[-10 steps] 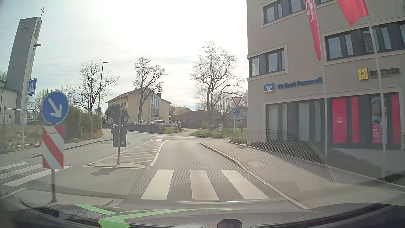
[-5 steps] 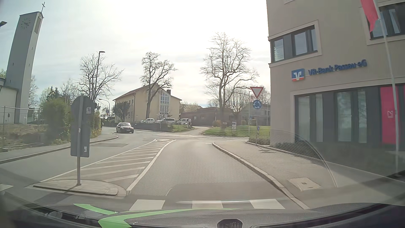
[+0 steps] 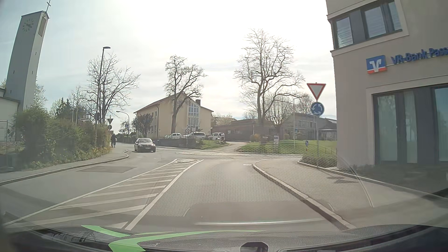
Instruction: Follow the waypoints while adhering to traffic rules and regulations
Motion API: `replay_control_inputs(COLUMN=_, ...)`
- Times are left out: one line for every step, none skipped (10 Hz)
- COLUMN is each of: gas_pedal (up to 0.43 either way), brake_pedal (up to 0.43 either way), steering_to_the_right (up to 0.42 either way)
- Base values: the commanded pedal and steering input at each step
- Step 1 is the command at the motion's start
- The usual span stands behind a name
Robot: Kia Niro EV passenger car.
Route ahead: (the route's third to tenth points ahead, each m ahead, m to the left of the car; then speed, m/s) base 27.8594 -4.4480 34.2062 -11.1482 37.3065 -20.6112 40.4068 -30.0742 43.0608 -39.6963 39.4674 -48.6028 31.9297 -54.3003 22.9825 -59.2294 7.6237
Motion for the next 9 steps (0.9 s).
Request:
replay_control_inputs(gas_pedal=0.000, brake_pedal=0.177, steering_to_the_right=-0.056)
replay_control_inputs(gas_pedal=0.000, brake_pedal=0.183, steering_to_the_right=-0.056)
replay_control_inputs(gas_pedal=0.000, brake_pedal=0.183, steering_to_the_right=-0.054)
replay_control_inputs(gas_pedal=0.000, brake_pedal=0.183, steering_to_the_right=-0.047)
replay_control_inputs(gas_pedal=0.000, brake_pedal=0.177, steering_to_the_right=-0.040)
replay_control_inputs(gas_pedal=0.000, brake_pedal=0.171, steering_to_the_right=-0.034)
replay_control_inputs(gas_pedal=0.000, brake_pedal=0.177, steering_to_the_right=-0.027)
replay_control_inputs(gas_pedal=0.000, brake_pedal=0.177, steering_to_the_right=-0.022)
replay_control_inputs(gas_pedal=0.000, brake_pedal=0.140, steering_to_the_right=-0.019)
